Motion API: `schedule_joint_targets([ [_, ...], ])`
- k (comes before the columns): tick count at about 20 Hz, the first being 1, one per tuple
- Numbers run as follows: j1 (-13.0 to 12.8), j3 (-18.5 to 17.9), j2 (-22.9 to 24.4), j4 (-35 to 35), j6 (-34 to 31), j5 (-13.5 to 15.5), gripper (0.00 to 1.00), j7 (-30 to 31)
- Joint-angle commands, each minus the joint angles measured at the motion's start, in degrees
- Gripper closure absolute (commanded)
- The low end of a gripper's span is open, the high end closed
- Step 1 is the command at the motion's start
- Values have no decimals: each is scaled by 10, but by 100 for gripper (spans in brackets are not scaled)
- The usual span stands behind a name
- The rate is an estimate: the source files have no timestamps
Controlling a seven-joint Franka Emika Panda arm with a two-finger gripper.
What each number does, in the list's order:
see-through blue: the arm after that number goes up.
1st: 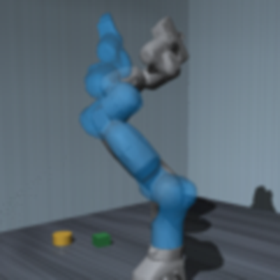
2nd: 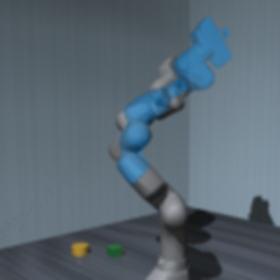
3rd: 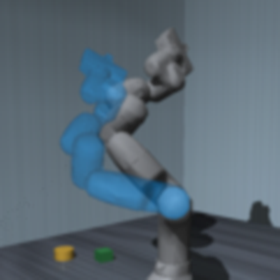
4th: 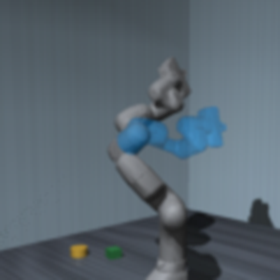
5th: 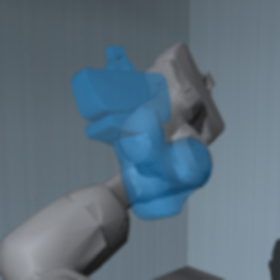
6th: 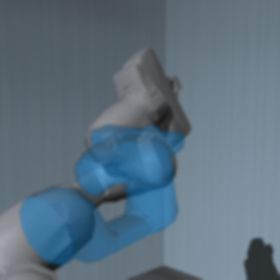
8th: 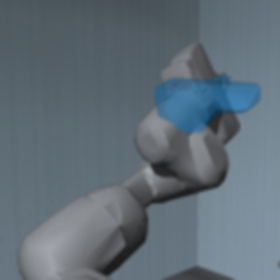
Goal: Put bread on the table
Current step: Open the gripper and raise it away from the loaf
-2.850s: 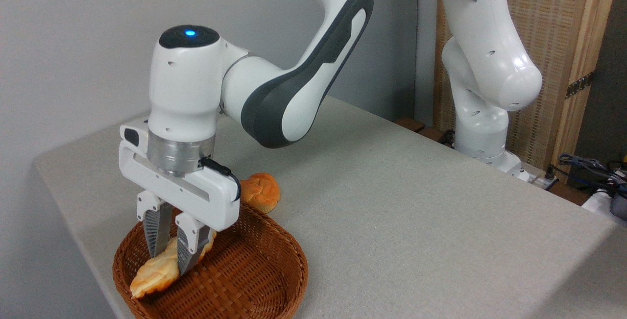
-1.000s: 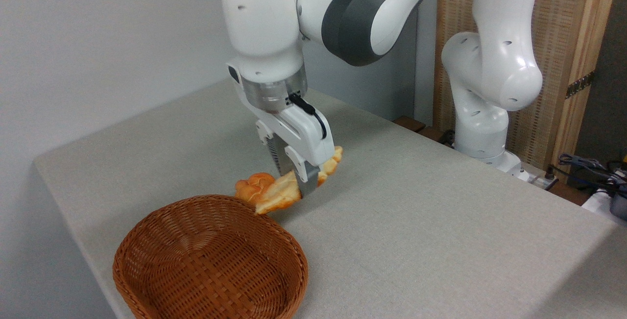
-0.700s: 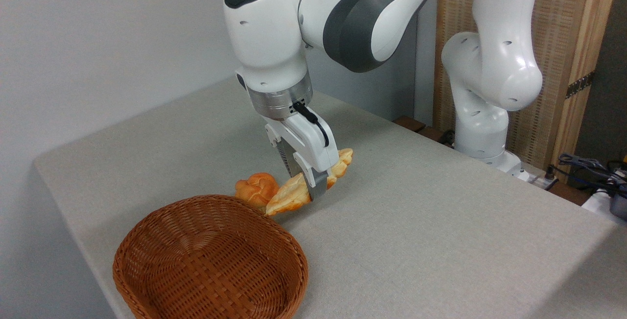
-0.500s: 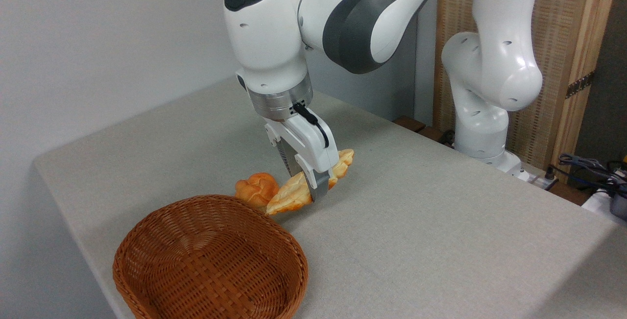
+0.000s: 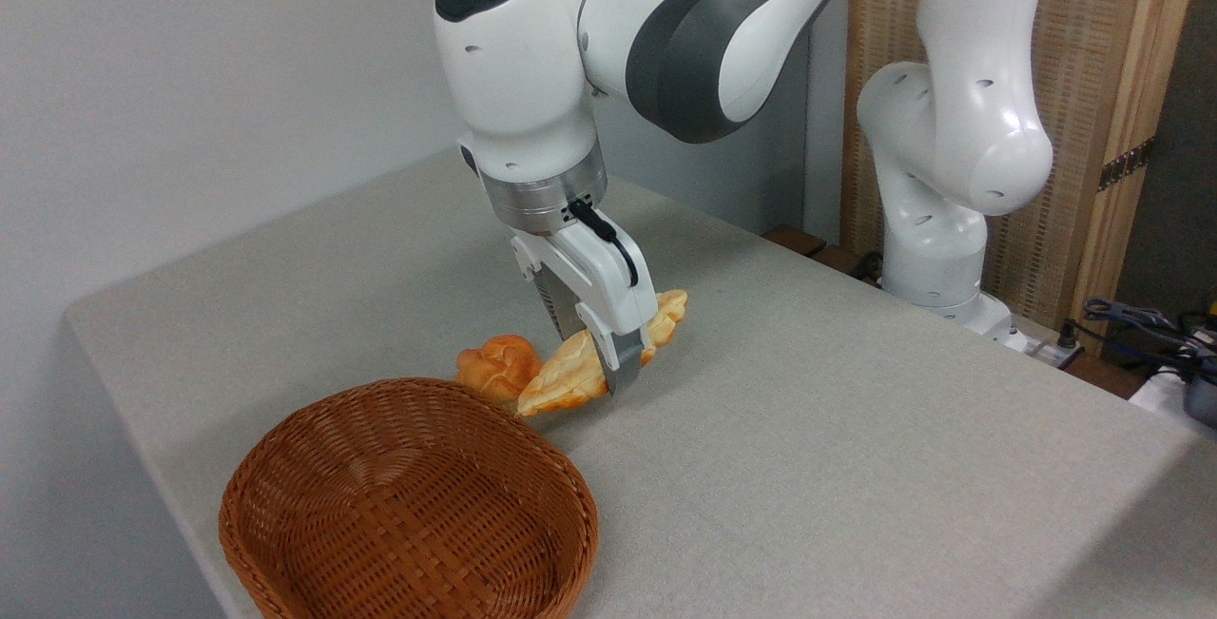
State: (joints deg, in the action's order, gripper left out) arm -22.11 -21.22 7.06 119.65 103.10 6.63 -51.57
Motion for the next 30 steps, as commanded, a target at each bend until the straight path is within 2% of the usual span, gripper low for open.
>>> schedule_joint_targets([
  [1, -3, -1, 6, 1, -4, -9, 0, -5],
  [7, -3, -1, 7, -5, 1, -8, 0, -5],
  [11, -3, 5, 8, -33, 29, -7, 0, 6],
  [13, -6, 7, 8, -48, 47, -9, 0, 32],
  [16, -7, 26, 8, -55, 113, -11, 0, 88],
  [18, -7, 27, 8, -56, 128, -10, 0, 103],
  [21, -5, 27, 9, -66, 128, -11, 0, 107],
  [25, -2, 21, 7, -107, 129, -26, 0, 110],
  [28, -2, 21, 5, -105, 121, -28, 0, 111],
  [30, -2, 24, 1, -106, 104, -42, 0, 111],
])
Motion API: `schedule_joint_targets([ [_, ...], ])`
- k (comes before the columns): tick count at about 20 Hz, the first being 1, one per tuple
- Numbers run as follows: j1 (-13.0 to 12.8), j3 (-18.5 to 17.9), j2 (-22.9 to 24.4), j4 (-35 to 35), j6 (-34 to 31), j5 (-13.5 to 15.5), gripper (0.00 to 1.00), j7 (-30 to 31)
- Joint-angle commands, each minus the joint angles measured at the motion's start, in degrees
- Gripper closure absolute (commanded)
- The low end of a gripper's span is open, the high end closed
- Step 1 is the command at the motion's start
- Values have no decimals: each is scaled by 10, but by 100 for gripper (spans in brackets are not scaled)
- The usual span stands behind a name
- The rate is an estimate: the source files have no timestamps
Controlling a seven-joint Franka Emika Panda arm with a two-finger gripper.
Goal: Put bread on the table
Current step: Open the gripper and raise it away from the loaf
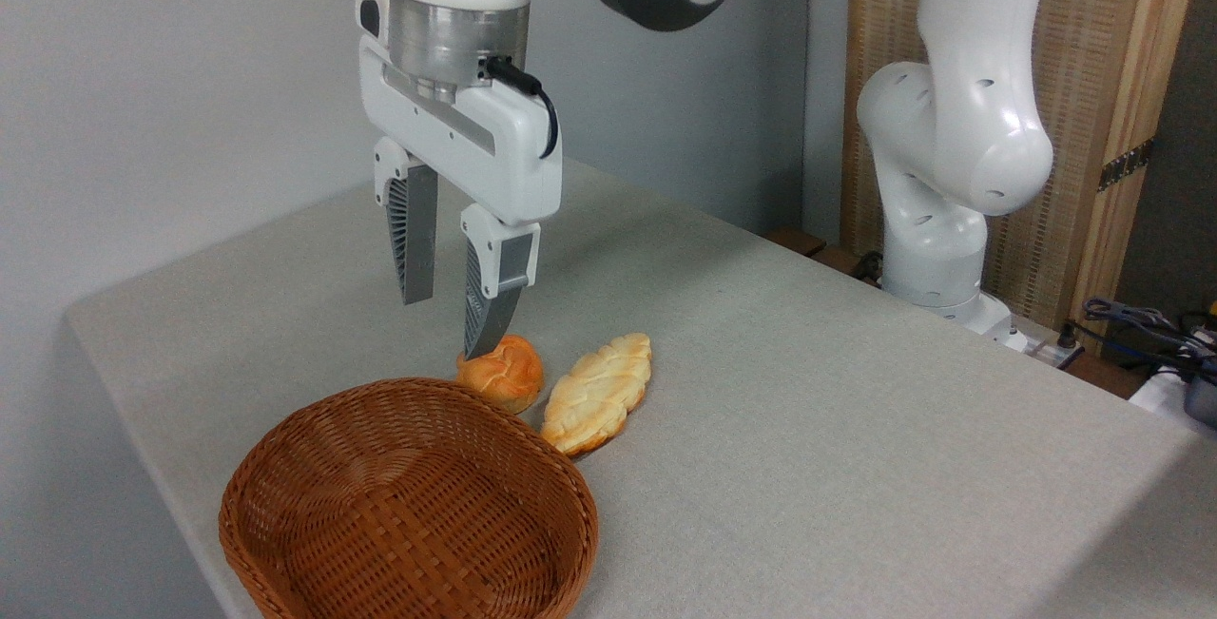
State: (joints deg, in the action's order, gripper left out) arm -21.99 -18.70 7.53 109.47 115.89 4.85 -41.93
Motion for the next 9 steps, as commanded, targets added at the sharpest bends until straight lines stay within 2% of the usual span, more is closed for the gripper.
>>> schedule_joint_targets([
  [1, -3, 1, -4, -4, -34, -39, 0, 14],
  [5, -4, 2, -4, -4, -49, -58, 0, 15],
  [9, -3, 1, -4, -5, -50, -48, 0, 55],
])
